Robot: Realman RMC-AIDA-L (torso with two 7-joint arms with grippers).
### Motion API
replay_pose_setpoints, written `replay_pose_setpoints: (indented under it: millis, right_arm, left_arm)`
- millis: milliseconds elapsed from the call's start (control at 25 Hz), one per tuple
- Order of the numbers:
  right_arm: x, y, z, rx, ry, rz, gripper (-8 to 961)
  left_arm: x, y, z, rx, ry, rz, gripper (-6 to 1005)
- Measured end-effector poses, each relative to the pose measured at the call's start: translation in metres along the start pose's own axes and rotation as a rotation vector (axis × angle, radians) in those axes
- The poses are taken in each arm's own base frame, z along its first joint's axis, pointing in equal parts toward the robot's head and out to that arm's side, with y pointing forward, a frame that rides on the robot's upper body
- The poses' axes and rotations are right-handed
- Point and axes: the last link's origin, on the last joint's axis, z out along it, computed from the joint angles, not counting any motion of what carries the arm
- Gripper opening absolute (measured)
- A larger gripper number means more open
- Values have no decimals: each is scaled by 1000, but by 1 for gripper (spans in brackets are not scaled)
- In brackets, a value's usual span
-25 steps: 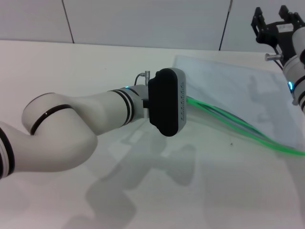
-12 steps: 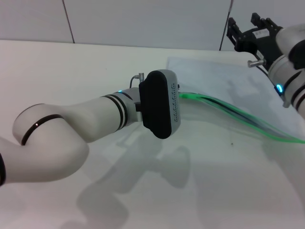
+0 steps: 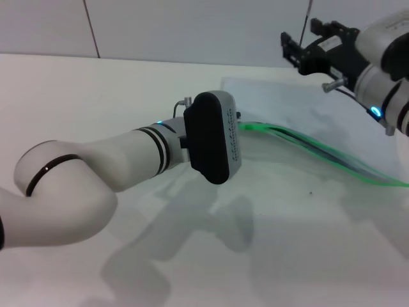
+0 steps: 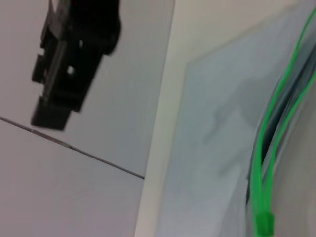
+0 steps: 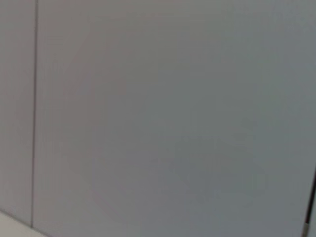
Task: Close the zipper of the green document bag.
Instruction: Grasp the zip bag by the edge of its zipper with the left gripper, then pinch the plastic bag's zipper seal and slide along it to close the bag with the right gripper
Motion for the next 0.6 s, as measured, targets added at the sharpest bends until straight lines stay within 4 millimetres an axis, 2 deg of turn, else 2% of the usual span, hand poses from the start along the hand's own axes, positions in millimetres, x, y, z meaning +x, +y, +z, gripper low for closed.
replay_pose_setpoints:
  millis: [160, 360, 600]
  right_arm:
    - [-10, 12, -4, -43, -14, -65, 606]
    - [-19, 11, -10, -49, -37, -69, 607]
    - [-30, 21, -11, -90, -43, -99, 607]
  left_arm:
    - [2, -1, -3, 14, 12, -30, 58]
    - [3, -4, -6, 45, 32, -52, 58]
    - [4, -5, -7, 56, 41, -72, 56]
